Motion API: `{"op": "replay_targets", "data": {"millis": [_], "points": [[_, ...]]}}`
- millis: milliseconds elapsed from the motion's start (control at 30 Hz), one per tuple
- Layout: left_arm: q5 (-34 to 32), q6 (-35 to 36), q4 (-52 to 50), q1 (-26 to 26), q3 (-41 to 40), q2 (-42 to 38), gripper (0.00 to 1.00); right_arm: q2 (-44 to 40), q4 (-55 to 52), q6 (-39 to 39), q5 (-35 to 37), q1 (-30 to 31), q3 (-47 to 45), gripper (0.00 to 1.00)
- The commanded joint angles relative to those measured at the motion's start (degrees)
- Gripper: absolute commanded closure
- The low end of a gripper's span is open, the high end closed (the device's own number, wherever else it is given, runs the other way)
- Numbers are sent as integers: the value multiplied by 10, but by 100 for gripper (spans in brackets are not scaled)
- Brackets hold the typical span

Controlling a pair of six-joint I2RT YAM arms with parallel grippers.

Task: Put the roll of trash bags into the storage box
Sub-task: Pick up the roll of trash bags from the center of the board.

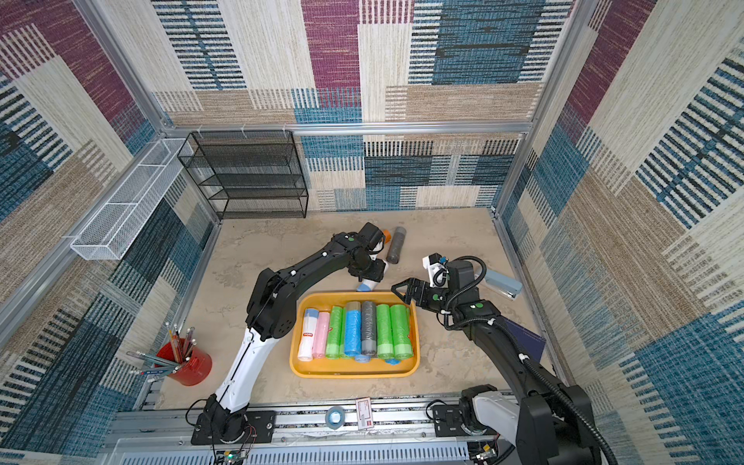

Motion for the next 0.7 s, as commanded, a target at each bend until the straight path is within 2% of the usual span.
{"op": "replay_targets", "data": {"millis": [0, 267, 667], "points": [[-9, 11, -8, 2, 14, 15, 40, 2, 1, -11, 5, -9, 4, 1], [-17, 18, -7, 4, 39, 26, 53, 8, -2, -2, 21, -33, -16, 1], [-35, 11, 10, 4, 10, -38, 56, 9, 4, -3, 12, -36, -29, 1]]}}
